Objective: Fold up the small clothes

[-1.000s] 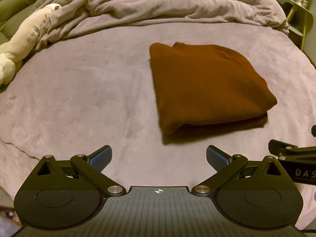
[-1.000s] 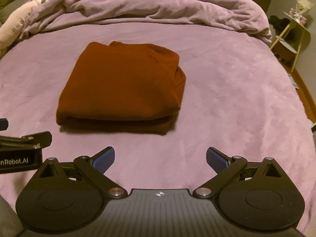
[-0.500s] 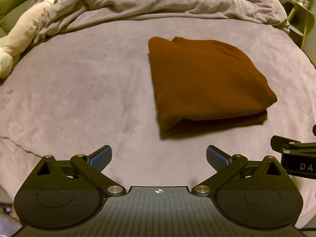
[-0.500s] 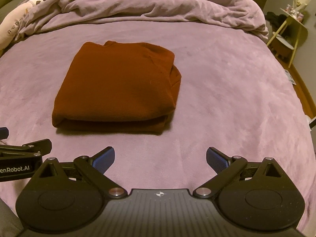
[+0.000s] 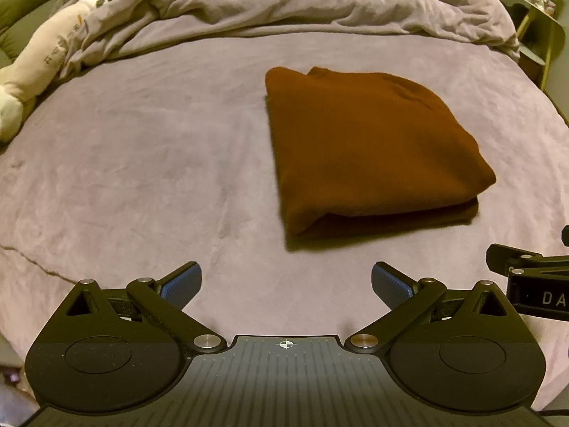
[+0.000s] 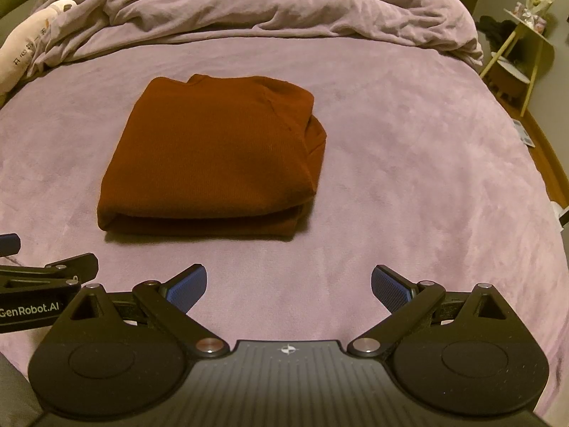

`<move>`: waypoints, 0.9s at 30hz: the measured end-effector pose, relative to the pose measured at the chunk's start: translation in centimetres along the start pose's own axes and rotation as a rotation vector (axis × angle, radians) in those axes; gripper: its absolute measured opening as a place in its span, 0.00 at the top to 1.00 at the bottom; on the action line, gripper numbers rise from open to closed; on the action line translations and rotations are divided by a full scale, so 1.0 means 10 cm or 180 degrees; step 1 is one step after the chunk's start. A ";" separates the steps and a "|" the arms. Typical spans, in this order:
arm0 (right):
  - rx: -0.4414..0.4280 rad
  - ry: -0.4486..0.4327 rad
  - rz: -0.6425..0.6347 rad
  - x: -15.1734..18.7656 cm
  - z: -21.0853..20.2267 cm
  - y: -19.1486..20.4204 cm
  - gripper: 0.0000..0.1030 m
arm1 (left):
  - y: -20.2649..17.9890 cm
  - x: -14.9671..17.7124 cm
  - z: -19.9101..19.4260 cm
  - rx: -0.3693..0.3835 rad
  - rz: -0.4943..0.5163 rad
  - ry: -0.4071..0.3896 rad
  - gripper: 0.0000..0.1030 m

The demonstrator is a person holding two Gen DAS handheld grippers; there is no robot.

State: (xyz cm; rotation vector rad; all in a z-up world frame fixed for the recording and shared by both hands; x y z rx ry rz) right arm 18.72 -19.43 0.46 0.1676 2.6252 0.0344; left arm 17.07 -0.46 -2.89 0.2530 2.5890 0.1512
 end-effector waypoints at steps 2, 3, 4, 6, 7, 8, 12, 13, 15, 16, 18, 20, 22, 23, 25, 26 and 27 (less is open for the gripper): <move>0.0000 -0.0006 0.0003 0.00 -0.01 0.00 0.04 | 0.00 0.00 0.00 0.0005 -0.0005 0.0004 0.00; -0.0006 -0.0001 0.0005 0.01 -0.01 0.00 0.04 | 0.00 0.00 0.00 0.0008 -0.0006 0.0006 0.00; -0.0014 0.0003 0.0005 0.01 -0.01 0.00 0.04 | 0.00 0.00 0.00 0.0010 -0.0007 0.0007 0.00; -0.0016 0.0004 0.0002 0.01 -0.01 0.00 0.04 | 0.00 0.00 0.00 0.0010 -0.0003 0.0008 0.00; -0.0011 0.0005 0.0001 0.02 -0.02 0.00 0.04 | 0.00 0.00 0.00 0.0011 0.0001 0.0008 0.00; -0.0008 0.0004 0.0004 0.02 -0.02 0.00 0.04 | 0.00 0.00 -0.01 0.0012 0.0005 0.0007 0.00; -0.0014 0.0015 0.0027 0.01 -0.02 -0.01 0.04 | 0.00 -0.01 -0.01 0.0015 0.0006 0.0006 0.00; -0.0013 0.0014 0.0030 0.01 -0.02 -0.01 0.04 | 0.00 -0.01 0.00 0.0013 0.0005 0.0008 0.00; -0.0010 0.0010 0.0030 0.01 -0.02 0.00 0.04 | 0.00 0.00 0.00 0.0015 0.0006 0.0005 0.00; -0.0013 0.0008 0.0028 0.01 -0.02 0.00 0.04 | 0.00 0.00 0.00 0.0015 0.0006 0.0008 0.00; -0.0016 0.0006 0.0026 0.02 -0.02 0.00 0.04 | 0.00 0.00 0.00 0.0016 0.0005 0.0004 0.00; -0.0014 0.0005 0.0027 0.02 -0.03 0.00 0.04 | 0.00 0.00 -0.01 0.0015 0.0001 0.0005 0.00; -0.0014 0.0001 0.0026 0.02 -0.03 0.00 0.04 | -0.01 0.00 -0.01 0.0016 -0.0002 0.0002 0.00; -0.0013 -0.0001 0.0025 0.02 -0.03 0.00 0.04 | -0.01 0.00 -0.01 0.0017 -0.0004 0.0002 0.00; -0.0018 -0.0001 0.0021 0.02 -0.04 -0.01 0.04 | -0.01 0.00 -0.02 0.0019 -0.0010 -0.0002 0.00; -0.0016 0.0000 0.0020 0.02 -0.04 -0.01 0.04 | -0.02 0.00 -0.02 0.0018 -0.0011 -0.0001 0.00; -0.0013 0.0001 0.0020 0.02 -0.04 -0.01 0.04 | -0.02 0.00 -0.02 0.0016 -0.0012 -0.0001 0.00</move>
Point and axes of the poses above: each gripper's, at about its wrist camera, not at the fingertips, and z roughly the way its jaws point, y to its left, x to its underside, the point moved 3 cm from there along z, roughly the way its jaws point, and after that the axes turned 13 degrees about z, right-handed, at the moved point
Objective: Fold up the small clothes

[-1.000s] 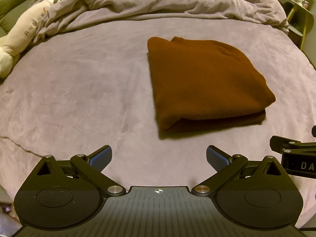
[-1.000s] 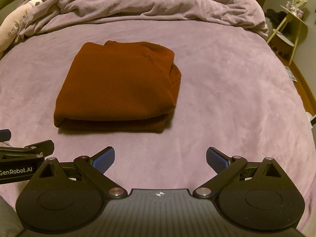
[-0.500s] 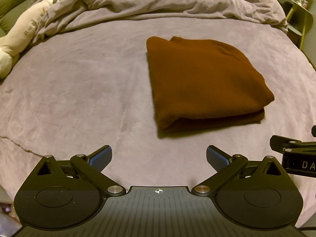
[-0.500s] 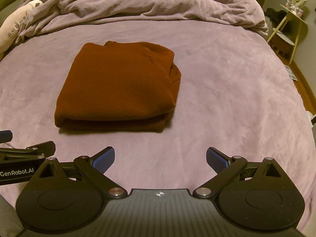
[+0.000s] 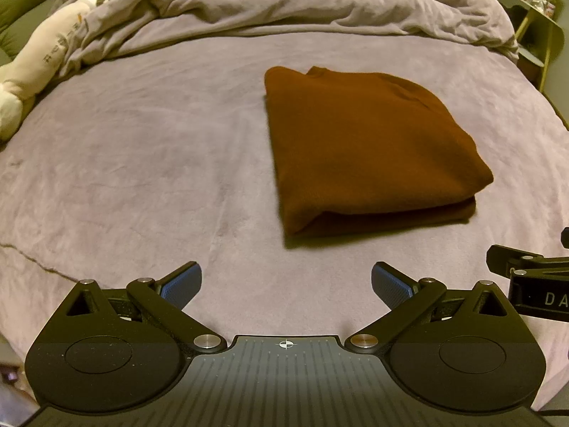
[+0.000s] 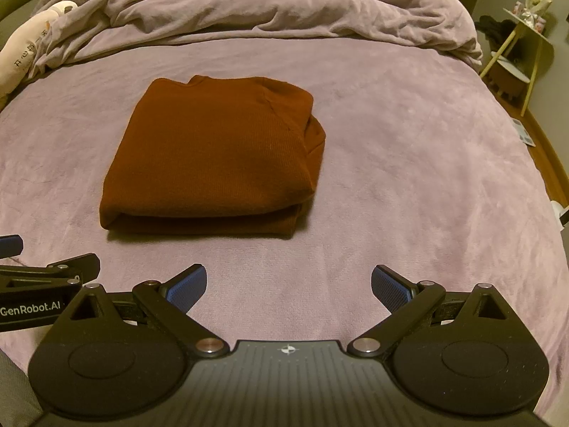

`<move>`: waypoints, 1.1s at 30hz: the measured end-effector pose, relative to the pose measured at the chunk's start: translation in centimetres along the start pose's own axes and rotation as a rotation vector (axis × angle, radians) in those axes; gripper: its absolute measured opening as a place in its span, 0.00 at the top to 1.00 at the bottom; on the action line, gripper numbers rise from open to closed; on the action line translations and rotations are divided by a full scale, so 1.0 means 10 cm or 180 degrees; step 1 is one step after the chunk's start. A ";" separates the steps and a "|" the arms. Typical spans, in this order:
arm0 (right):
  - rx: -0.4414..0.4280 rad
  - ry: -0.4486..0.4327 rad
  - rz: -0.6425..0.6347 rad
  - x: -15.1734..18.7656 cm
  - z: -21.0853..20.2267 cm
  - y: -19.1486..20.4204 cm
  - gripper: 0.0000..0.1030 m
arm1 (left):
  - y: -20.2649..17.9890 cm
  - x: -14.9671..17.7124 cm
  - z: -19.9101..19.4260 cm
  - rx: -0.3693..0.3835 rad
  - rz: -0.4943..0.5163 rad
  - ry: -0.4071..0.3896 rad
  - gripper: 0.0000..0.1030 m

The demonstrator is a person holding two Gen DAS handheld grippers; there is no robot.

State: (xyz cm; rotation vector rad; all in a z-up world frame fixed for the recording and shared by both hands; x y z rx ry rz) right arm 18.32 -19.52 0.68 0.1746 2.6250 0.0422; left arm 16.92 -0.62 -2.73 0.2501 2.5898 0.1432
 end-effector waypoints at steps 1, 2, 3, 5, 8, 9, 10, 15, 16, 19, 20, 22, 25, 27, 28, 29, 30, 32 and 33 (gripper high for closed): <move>0.0001 0.0001 0.0001 0.00 0.00 0.00 0.04 | 0.00 0.00 0.00 -0.0002 -0.0001 -0.0001 0.00; 0.0002 0.0002 0.0004 0.00 0.00 0.00 0.04 | 0.00 0.00 0.00 -0.0001 -0.0002 -0.0002 0.00; 0.0000 0.0002 0.0004 0.00 0.00 0.00 0.04 | 0.00 0.00 0.00 0.0001 -0.0004 -0.0002 0.00; 0.0004 0.0004 0.0002 0.01 0.00 0.00 0.04 | 0.00 0.00 0.00 -0.0009 -0.0012 -0.0006 0.00; 0.0009 0.0001 -0.0004 0.01 -0.01 0.01 0.04 | 0.01 0.00 -0.01 -0.0020 -0.0023 -0.0010 0.00; 0.0005 0.0000 -0.0003 0.01 -0.01 0.01 0.04 | 0.00 0.00 -0.02 -0.0025 -0.0022 -0.0014 0.00; 0.0001 -0.0002 -0.0003 0.01 -0.01 0.01 0.04 | 0.00 0.00 -0.02 -0.0029 -0.0020 -0.0017 0.00; -0.0008 -0.0009 0.0000 0.02 -0.01 0.00 0.04 | -0.01 0.00 -0.04 -0.0056 -0.0002 -0.0027 0.00; -0.0009 -0.0010 -0.0002 0.02 -0.01 0.00 0.04 | -0.01 0.00 -0.04 -0.0050 -0.0004 -0.0027 0.00; -0.0007 -0.0009 -0.0002 0.03 -0.01 0.01 0.04 | -0.02 0.01 -0.04 -0.0045 -0.0007 -0.0022 0.00; -0.0005 -0.0009 0.0000 0.03 -0.02 0.00 0.04 | -0.02 0.01 -0.04 -0.0046 -0.0004 -0.0019 0.00; -0.0006 -0.0015 0.0008 0.03 -0.02 0.01 0.04 | -0.02 0.01 -0.03 -0.0052 0.0005 -0.0010 0.00; -0.0008 -0.0018 0.0015 0.03 -0.03 0.00 0.04 | -0.03 0.00 -0.03 -0.0063 0.0014 -0.0011 0.00; -0.0008 -0.0021 0.0015 0.03 -0.03 0.00 0.04 | -0.03 0.01 -0.03 -0.0064 0.0015 -0.0011 0.00; -0.0008 -0.0023 0.0010 0.03 -0.03 0.00 0.04 | -0.03 0.01 -0.03 -0.0063 0.0013 -0.0011 0.00; -0.0010 -0.0025 0.0006 0.03 -0.03 0.00 0.04 | -0.03 0.01 -0.03 -0.0061 0.0012 -0.0012 0.00; -0.0013 -0.0029 0.0003 0.03 -0.04 0.00 0.04 | -0.03 0.01 -0.03 -0.0063 0.0012 -0.0010 0.00; -0.0015 -0.0034 -0.0001 0.03 -0.04 -0.01 0.04 | -0.04 0.01 -0.03 -0.0066 0.0014 -0.0010 0.00; -0.0017 -0.0035 -0.0005 0.03 -0.04 0.00 0.04 | -0.04 0.02 -0.03 -0.0069 0.0015 -0.0010 0.00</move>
Point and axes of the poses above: each gripper's, at about its wrist camera, not at the fingertips, and z roughly the way its jaws point, y to its left, x to its underside, the point moved 3 cm from there along z, roughly the way its jaws point, and after that the axes turned 13 degrees about z, right-handed, at the moved point
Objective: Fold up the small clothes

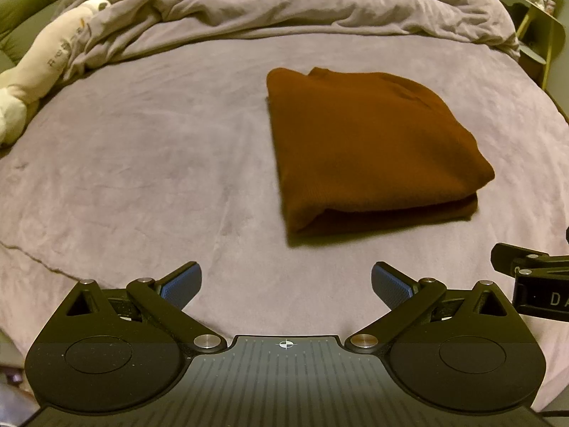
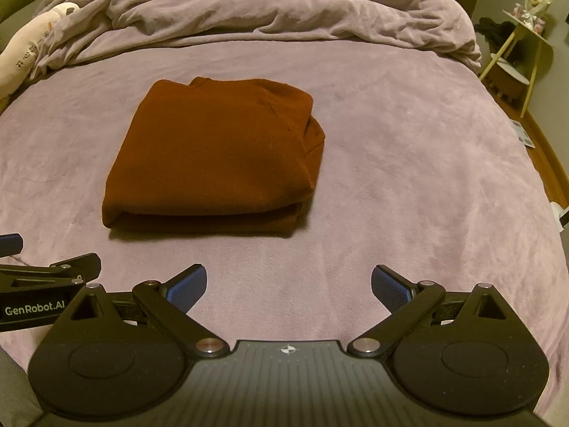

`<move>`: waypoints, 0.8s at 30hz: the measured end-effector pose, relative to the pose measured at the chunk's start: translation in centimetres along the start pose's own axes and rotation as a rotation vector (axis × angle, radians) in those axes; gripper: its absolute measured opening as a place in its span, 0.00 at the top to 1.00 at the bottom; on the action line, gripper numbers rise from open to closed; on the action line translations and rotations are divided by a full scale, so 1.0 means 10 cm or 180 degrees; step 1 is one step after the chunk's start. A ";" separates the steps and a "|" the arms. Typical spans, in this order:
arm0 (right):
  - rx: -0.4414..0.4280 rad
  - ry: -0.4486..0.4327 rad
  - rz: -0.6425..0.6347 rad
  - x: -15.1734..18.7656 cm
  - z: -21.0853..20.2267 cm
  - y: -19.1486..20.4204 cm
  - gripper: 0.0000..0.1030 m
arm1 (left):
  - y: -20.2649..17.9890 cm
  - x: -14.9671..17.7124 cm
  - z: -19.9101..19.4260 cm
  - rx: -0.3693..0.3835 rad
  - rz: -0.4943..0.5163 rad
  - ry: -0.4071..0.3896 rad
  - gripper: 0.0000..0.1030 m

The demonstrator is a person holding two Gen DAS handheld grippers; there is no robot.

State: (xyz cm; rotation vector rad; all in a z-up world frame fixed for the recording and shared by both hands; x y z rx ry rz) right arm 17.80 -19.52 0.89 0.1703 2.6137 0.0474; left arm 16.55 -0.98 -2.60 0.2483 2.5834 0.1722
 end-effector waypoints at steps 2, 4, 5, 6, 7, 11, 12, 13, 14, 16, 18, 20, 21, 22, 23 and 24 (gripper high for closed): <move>-0.0007 -0.0004 -0.0007 0.00 -0.01 0.00 0.04 | 0.00 0.01 0.00 -0.0008 0.0000 0.0003 0.00; -0.0012 -0.0011 -0.0014 0.00 -0.01 0.00 0.04 | 0.00 0.01 0.01 -0.0019 -0.0001 0.0007 0.00; -0.0015 -0.0012 -0.0019 0.00 -0.02 0.00 0.04 | 0.00 0.02 0.00 -0.0022 -0.0003 0.0009 0.00; -0.0016 -0.0015 -0.0022 0.00 -0.02 0.01 0.04 | 0.00 0.02 0.00 -0.0025 -0.0006 0.0009 0.00; -0.0014 -0.0017 -0.0023 0.00 -0.02 0.01 0.04 | 0.00 0.02 0.00 -0.0028 -0.0007 0.0010 0.00; -0.0010 -0.0023 -0.0007 0.01 -0.03 0.00 0.04 | -0.01 0.03 0.00 -0.0034 0.0009 0.0005 0.00; -0.0012 -0.0021 -0.0002 0.00 -0.03 0.00 0.04 | -0.01 0.03 0.00 -0.0038 0.0013 0.0005 0.00; -0.0014 -0.0023 0.0004 0.00 -0.03 -0.01 0.04 | -0.01 0.03 0.00 -0.0041 0.0017 0.0004 0.00; -0.0016 -0.0027 0.0003 0.00 -0.03 -0.01 0.04 | -0.01 0.03 0.00 -0.0044 0.0019 0.0002 0.00; -0.0015 -0.0032 0.0006 0.00 -0.04 -0.02 0.04 | -0.01 0.03 0.00 -0.0042 0.0018 0.0001 0.00; -0.0022 -0.0037 0.0004 0.00 -0.04 -0.02 0.04 | -0.01 0.03 0.00 -0.0043 0.0017 0.0001 0.00; -0.0018 -0.0041 0.0009 0.00 -0.04 -0.03 0.04 | -0.01 0.03 0.00 -0.0045 0.0019 -0.0004 0.00; -0.0016 -0.0042 0.0010 0.00 -0.04 -0.03 0.04 | -0.01 0.04 -0.01 -0.0046 0.0021 -0.0005 0.00; -0.0016 -0.0046 0.0013 0.00 -0.05 -0.03 0.04 | -0.01 0.04 -0.01 -0.0046 0.0021 -0.0006 0.00; -0.0021 -0.0050 0.0015 0.00 -0.05 -0.04 0.04 | -0.01 0.03 -0.01 -0.0045 0.0019 -0.0006 0.00; -0.0022 -0.0052 0.0019 0.00 -0.05 -0.04 0.04 | -0.01 0.04 -0.01 -0.0043 0.0021 -0.0008 0.00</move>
Point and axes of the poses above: each gripper's, at about its wrist camera, not at the fingertips, and z roughly the way its jaws point, y to its left, x to its underside, the point moved 3 cm from there along z, roughly the way its jaws point, and after that the axes turned 13 degrees about z, right-handed, at the moved point
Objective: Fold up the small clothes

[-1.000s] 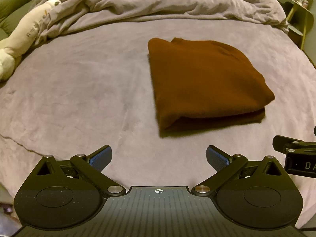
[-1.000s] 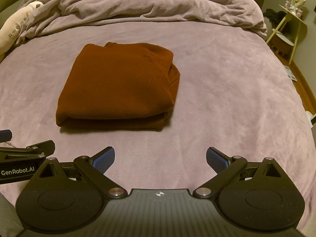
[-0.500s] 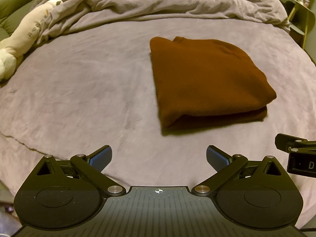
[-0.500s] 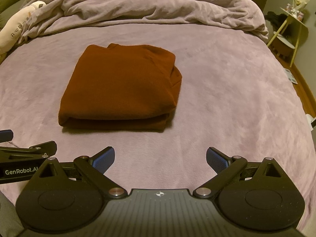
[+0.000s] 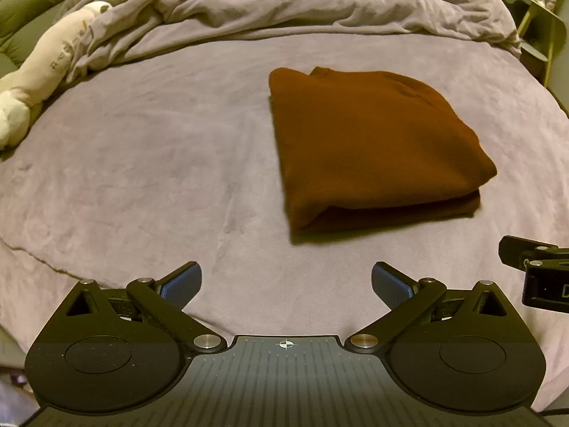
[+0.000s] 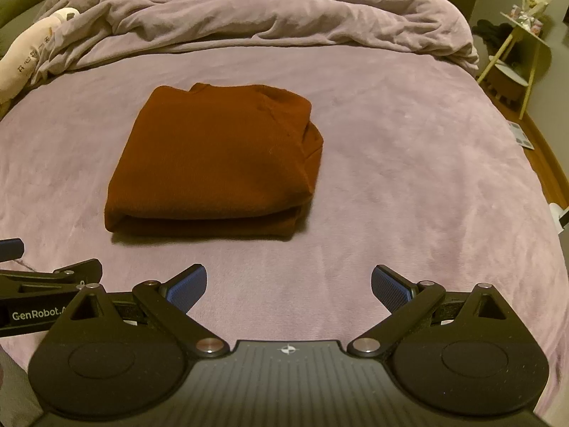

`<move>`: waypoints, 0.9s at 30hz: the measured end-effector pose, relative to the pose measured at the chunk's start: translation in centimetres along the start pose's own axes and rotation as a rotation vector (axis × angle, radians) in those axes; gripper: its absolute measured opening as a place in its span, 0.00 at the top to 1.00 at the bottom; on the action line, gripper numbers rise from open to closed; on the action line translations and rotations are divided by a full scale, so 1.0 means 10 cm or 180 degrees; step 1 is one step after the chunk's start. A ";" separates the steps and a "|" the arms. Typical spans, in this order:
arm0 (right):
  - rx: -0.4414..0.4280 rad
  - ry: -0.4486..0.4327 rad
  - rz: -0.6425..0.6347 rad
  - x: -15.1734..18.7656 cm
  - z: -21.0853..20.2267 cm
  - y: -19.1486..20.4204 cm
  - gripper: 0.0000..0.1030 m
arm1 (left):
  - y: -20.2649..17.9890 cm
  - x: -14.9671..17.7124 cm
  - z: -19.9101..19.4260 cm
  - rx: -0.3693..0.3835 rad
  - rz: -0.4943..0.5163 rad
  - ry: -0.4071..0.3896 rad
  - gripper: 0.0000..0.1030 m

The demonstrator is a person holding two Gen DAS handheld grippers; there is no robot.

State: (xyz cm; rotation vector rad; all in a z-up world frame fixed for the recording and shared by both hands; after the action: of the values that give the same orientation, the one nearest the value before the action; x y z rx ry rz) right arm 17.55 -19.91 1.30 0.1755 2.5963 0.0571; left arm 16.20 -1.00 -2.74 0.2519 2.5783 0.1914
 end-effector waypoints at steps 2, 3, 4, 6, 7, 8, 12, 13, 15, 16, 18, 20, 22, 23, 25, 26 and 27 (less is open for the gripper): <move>-0.0006 -0.0004 0.0009 0.00 0.00 0.00 0.04 | 0.00 0.00 -0.01 0.0008 0.0006 0.0000 0.00; -0.0007 -0.0003 0.0009 0.01 -0.01 -0.01 0.04 | 0.00 0.00 -0.01 0.0007 0.0010 0.0002 0.00; -0.0006 -0.0001 0.0010 0.01 0.00 0.00 0.04 | -0.01 0.00 -0.01 0.0005 0.0018 0.0002 0.00; -0.0004 -0.0001 0.0016 0.01 -0.01 0.00 0.04 | -0.01 0.00 -0.02 0.0002 0.0026 0.0000 0.00; -0.0009 -0.0003 0.0020 0.01 -0.01 0.00 0.04 | -0.01 0.00 -0.02 0.0006 0.0028 0.0000 0.00; -0.0012 -0.0004 0.0025 0.01 -0.02 0.00 0.04 | -0.01 0.00 -0.02 0.0012 0.0027 0.0000 0.00; -0.0014 -0.0012 0.0030 0.02 -0.03 -0.01 0.04 | -0.02 0.00 -0.03 0.0045 0.0018 0.0002 0.00; -0.0014 -0.0011 0.0032 0.02 -0.03 -0.02 0.04 | -0.02 0.00 -0.03 0.0062 0.0016 0.0003 0.00; -0.0020 -0.0014 0.0037 0.02 -0.04 -0.02 0.04 | -0.03 0.01 -0.03 0.0107 0.0013 0.0004 0.00; -0.0020 -0.0013 0.0040 0.03 -0.04 -0.03 0.04 | -0.04 0.01 -0.04 0.0123 0.0009 0.0002 0.00; -0.0014 -0.0016 0.0040 0.04 -0.05 -0.03 0.04 | -0.05 0.02 -0.05 0.0154 0.0003 -0.0012 0.00; -0.0005 -0.0025 0.0042 0.04 -0.06 -0.03 0.04 | -0.06 0.03 -0.06 0.0155 0.0020 -0.0027 0.00; -0.0003 -0.0027 0.0042 0.04 -0.07 -0.03 0.04 | -0.07 0.04 -0.06 0.0137 0.0047 -0.0026 0.00; -0.0002 -0.0028 0.0043 0.04 -0.07 -0.03 0.04 | -0.08 0.04 -0.06 0.0136 0.0056 -0.0020 0.00; -0.0001 -0.0031 0.0044 0.05 -0.08 -0.03 0.04 | -0.09 0.05 -0.06 0.0139 0.0071 -0.0011 0.00; 0.0000 -0.0032 0.0044 0.05 -0.08 -0.03 0.04 | -0.09 0.05 -0.06 0.0134 0.0081 -0.0007 0.00; 0.0000 -0.0035 0.0042 0.05 -0.08 -0.03 0.04 | -0.10 0.05 -0.06 0.0123 0.0090 -0.0004 0.00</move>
State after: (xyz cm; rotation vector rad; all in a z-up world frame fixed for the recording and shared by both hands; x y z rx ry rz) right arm 16.67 -20.16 1.73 0.1925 2.5843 0.0605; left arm 15.28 -1.88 -2.65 0.3028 2.5801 0.1519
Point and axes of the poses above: each gripper's, at about its wrist camera, not at the fingertips, and z roughly the way its jaws point, y to its left, x to its underside, the point moved 3 cm from there along z, roughly the way its jaws point, and after that the axes turned 13 degrees about z, right-handed, at the moved point
